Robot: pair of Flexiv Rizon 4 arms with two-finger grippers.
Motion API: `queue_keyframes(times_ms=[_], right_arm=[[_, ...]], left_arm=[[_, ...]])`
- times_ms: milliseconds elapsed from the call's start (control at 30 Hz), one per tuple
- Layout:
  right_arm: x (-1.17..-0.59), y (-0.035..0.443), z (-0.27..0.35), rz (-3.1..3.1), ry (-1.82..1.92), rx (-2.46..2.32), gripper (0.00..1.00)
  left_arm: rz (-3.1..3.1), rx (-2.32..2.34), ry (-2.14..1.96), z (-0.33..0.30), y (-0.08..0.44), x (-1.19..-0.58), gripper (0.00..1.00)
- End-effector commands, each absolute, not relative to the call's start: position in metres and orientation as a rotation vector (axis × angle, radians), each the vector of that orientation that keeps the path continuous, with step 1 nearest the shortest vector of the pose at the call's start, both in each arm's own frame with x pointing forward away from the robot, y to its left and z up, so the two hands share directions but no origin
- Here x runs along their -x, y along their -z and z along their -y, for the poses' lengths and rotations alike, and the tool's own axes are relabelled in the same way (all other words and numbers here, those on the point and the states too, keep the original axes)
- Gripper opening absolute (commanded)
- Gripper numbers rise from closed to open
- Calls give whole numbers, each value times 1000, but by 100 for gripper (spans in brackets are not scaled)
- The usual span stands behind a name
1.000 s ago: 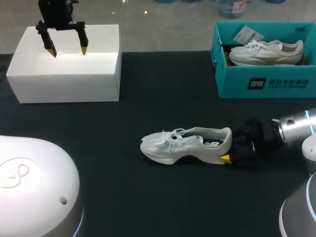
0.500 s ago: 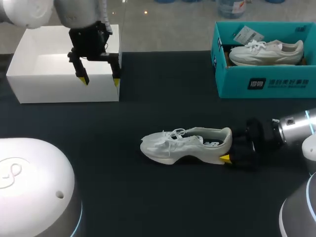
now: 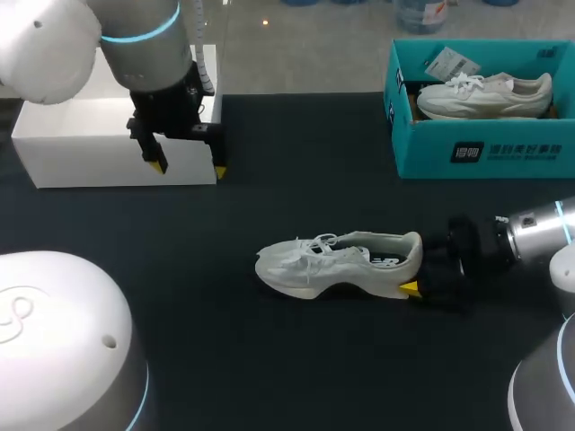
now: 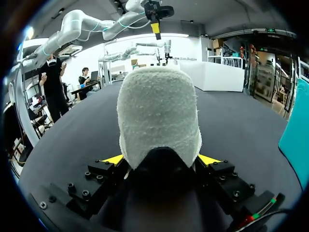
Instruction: Take the shoe out of the shoebox, open the shoe tongue, remove and reinsert the insole, then place the shoe into the shoebox
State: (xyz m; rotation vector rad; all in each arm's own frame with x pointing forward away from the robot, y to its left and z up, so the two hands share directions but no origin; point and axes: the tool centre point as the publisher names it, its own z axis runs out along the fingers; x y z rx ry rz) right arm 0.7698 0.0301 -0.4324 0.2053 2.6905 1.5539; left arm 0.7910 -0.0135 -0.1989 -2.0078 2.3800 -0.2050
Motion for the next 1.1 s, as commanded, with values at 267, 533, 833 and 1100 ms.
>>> queue_keyframes(times_ms=[267, 533, 833, 1100], right_arm=[[-766, 438, -31, -2692, -1549, -208, 0], [-766, 438, -31, -2692, -1549, -208, 0], [-766, 438, -31, -2692, -1549, -208, 0], [-766, 438, -31, -2692, -1549, -208, 0]], left_arm=[[-2331, 1971, 307, 10, 200, -786, 100], [-2275, 1972, 284, 25, 204, -780, 100], [-2259, 1983, 239, 61, 219, -768, 100], [-2354, 1964, 171, 119, 239, -769, 100]])
